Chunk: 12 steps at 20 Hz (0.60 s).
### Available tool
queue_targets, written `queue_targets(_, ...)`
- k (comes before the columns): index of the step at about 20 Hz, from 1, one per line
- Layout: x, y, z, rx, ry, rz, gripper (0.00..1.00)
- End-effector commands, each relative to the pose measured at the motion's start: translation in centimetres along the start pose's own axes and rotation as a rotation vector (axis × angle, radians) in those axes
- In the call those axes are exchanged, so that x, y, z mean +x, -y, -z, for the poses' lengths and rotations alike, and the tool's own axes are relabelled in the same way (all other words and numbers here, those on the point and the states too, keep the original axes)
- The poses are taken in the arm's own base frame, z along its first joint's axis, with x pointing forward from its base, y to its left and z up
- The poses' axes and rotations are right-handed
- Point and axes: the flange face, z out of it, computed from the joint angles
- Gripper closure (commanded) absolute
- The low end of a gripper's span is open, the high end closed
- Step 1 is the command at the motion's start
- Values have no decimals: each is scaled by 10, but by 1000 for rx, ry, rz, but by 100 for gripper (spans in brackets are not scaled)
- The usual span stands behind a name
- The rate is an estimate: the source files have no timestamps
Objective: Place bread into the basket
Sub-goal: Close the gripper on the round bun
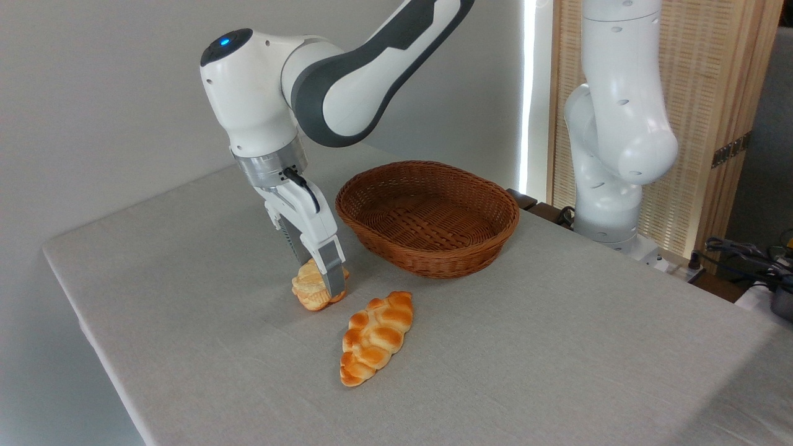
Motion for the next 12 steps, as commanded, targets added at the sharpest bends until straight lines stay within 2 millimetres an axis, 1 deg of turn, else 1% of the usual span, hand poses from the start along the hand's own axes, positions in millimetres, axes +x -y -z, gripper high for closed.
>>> queue_targets(1,0,2,4,20,-14,-20,50)
queue_targets(12,-1,2,9,20,-19,-18,49)
